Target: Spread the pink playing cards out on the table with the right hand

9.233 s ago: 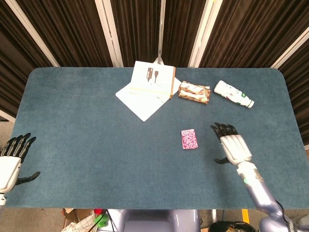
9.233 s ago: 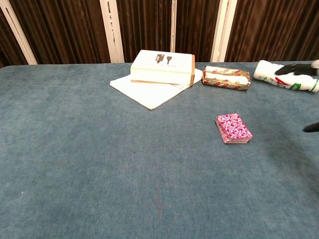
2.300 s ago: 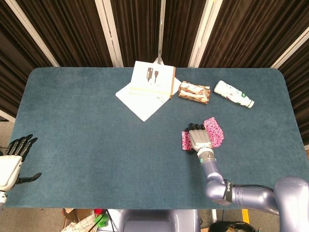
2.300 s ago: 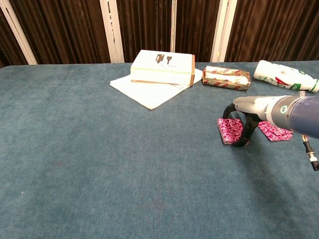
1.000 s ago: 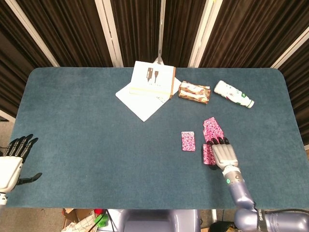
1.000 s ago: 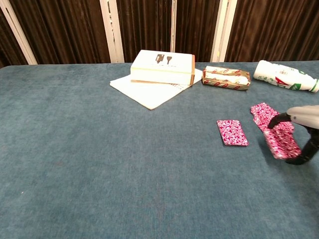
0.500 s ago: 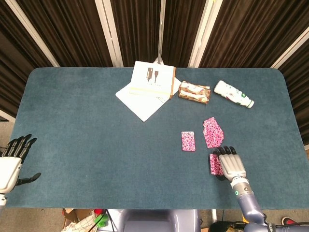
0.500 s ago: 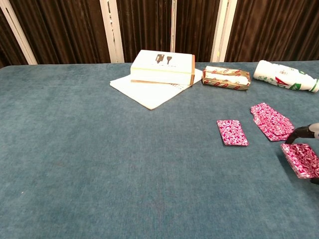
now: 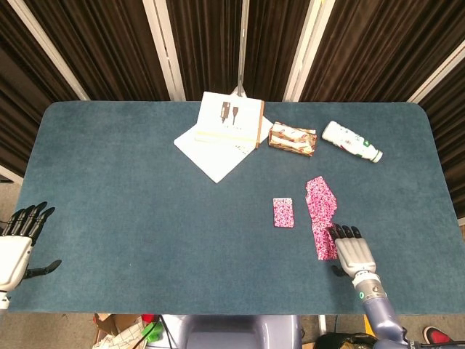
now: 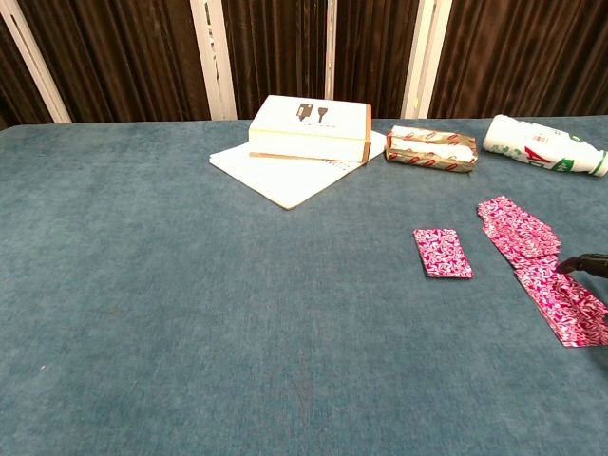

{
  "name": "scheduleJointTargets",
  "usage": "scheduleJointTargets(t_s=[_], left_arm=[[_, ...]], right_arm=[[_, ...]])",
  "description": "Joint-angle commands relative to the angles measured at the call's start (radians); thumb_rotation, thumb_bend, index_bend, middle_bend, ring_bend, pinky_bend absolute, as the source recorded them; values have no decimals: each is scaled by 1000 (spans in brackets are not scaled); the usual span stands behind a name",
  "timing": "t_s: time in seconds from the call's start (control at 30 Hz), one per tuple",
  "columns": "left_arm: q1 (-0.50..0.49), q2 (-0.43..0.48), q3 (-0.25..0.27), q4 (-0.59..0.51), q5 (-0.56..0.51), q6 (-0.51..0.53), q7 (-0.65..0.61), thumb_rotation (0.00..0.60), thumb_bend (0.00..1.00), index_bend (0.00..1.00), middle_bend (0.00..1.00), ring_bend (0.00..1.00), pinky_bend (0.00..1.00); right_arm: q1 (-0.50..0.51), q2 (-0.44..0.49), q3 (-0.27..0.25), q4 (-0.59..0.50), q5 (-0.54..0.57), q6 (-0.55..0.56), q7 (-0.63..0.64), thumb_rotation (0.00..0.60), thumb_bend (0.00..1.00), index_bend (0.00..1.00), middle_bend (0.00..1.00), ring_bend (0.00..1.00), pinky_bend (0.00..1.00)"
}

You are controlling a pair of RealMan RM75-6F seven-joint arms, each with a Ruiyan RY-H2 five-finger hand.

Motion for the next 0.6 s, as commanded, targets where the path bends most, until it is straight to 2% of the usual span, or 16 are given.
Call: scheduleJointTargets(t_s=[0.03, 0.2, 0.37, 0.5, 0.6], left_arm=[[0, 0, 0, 0, -1, 0, -1, 600, 0, 0, 0, 0, 0], [1, 2, -2, 0, -3, 1, -3, 600, 0, 0, 0, 0, 0], [6, 7, 4, -1, -2, 2, 8, 600, 0, 0, 0, 0, 0], [25, 37, 21, -40, 1, 14, 35, 600, 0, 0, 0, 0, 0], [31, 31, 22, -37, 8, 27, 73, 600, 0, 0, 0, 0, 0]], right_arm=[[-5, 14, 3, -12, -18, 4, 5, 600, 327, 0, 0, 0, 0], [-26, 70, 7, -54, -103, 42, 32, 600, 326, 0, 0, 0, 0], [-79, 149, -2, -79, -253, 114, 113, 600, 327, 0, 0, 0, 0], [-147, 197, -22, -27, -416, 215, 199, 600, 327, 0, 0, 0, 0], [-228, 203, -44, 71, -558, 345, 296, 600, 326, 0, 0, 0, 0]])
